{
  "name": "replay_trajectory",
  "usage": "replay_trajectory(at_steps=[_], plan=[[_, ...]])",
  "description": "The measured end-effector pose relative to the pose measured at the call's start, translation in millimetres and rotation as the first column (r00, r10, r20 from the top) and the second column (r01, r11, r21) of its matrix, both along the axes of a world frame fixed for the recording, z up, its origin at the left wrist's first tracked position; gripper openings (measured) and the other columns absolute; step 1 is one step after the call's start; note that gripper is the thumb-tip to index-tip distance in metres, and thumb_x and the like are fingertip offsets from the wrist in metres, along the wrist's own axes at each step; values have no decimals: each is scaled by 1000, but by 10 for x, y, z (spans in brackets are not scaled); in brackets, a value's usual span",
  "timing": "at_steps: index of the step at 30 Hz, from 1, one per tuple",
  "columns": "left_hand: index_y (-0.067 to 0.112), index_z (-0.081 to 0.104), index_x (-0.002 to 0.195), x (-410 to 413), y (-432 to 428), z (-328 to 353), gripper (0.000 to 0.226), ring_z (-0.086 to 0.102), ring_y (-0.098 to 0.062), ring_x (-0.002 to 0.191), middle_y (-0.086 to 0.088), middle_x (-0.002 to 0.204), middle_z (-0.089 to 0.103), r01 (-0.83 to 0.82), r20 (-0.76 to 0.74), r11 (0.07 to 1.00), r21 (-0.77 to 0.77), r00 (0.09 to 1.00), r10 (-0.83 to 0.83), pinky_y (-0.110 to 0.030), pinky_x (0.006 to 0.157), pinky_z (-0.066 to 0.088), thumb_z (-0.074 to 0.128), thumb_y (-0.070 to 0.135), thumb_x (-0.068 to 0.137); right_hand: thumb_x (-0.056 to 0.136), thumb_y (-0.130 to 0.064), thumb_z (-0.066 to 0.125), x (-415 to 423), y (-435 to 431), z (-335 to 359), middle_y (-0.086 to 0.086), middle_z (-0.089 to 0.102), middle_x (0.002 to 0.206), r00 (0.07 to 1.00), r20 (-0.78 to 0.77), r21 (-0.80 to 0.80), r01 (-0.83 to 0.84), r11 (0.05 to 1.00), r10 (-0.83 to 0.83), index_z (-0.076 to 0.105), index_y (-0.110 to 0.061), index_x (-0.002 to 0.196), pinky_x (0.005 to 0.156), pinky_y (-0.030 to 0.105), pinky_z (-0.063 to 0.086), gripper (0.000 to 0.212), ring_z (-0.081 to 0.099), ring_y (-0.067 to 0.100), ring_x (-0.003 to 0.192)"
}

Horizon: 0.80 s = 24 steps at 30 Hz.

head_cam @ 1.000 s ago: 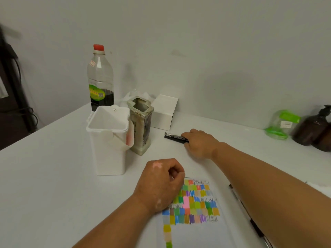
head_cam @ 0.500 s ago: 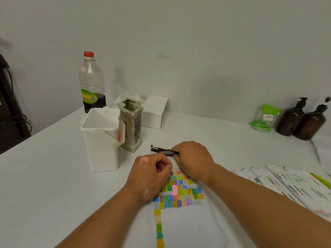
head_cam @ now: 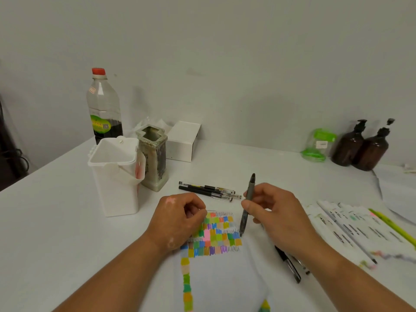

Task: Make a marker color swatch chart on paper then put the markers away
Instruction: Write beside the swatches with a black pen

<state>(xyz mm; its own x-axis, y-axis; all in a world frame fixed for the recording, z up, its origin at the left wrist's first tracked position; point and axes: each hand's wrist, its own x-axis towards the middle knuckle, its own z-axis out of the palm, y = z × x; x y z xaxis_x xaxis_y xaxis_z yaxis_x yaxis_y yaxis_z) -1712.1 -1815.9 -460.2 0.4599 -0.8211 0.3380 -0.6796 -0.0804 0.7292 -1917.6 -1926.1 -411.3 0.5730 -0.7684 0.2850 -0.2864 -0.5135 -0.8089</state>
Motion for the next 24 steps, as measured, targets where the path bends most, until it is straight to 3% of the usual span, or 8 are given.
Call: replay_trajectory(at_steps=[3,6,9,13,17,18,21,24], plan=[[29,73,87,-14,12,5,4,61,2,74,15,73,67,43,20,999,18,999,-44,-10,60,49,77,31,85,91,-22,76,-81,67,-88,-16,75,86,999,53,28,4,1000,-6,72,-34,93,68,27,60,13,71,8,83],[31,73,89,-15,31,9,10,59,3,80,17,78,67,88,74,995,53,993,-92,-10,62,48,80,34,81,92,-27,74,-81,105,-157,-21,74,87,1000,3,-17,17,1000,-17,70,-36,94,75,28,61,10,70,3,87],[35,72,93,-24,38,16,18,56,5,87,22,86,64,111,159,987,113,979,-128,-9,67,47,79,44,79,92,-27,74,-53,129,-194,-18,74,87,1000,-16,-38,8,999,-9,72,-33,98,74,21,60,9,68,-2,90],[40,71,97,-36,28,28,24,59,0,84,25,94,62,110,207,977,184,967,-148,-11,65,46,76,54,78,92,-27,75,-51,114,-169,-17,73,84,998,25,-45,59,997,-58,72,-32,96,69,11,52,7,65,-7,88],[41,72,99,-27,18,10,27,58,0,84,27,95,61,116,258,970,216,951,-171,-11,68,47,75,56,77,92,-29,73,-110,71,-146,-24,73,86,990,125,16,59,998,-60,70,-41,101,74,23,58,15,70,2,87],[41,72,99,-25,17,7,27,58,1,85,27,95,61,117,262,968,222,949,-174,-12,69,47,75,56,77,91,-28,74,-138,56,-144,-21,75,85,986,157,51,56,997,-64,69,-41,108,73,27,60,22,71,5,83],[41,72,98,-15,21,26,27,59,1,87,26,97,62,109,252,965,239,953,-170,-17,74,52,75,56,76,91,-20,76,-248,30,-139,-5,78,79,966,253,194,6,981,-56,55,-44,130,64,22,59,51,75,14,69],[41,72,99,-21,31,68,25,60,-2,88,25,100,62,89,252,964,252,956,-154,-20,79,54,76,52,78,94,-11,71,-333,16,-104,6,78,78,935,351,241,-40,970,-49,58,-49,127,60,23,60,52,76,20,68]])
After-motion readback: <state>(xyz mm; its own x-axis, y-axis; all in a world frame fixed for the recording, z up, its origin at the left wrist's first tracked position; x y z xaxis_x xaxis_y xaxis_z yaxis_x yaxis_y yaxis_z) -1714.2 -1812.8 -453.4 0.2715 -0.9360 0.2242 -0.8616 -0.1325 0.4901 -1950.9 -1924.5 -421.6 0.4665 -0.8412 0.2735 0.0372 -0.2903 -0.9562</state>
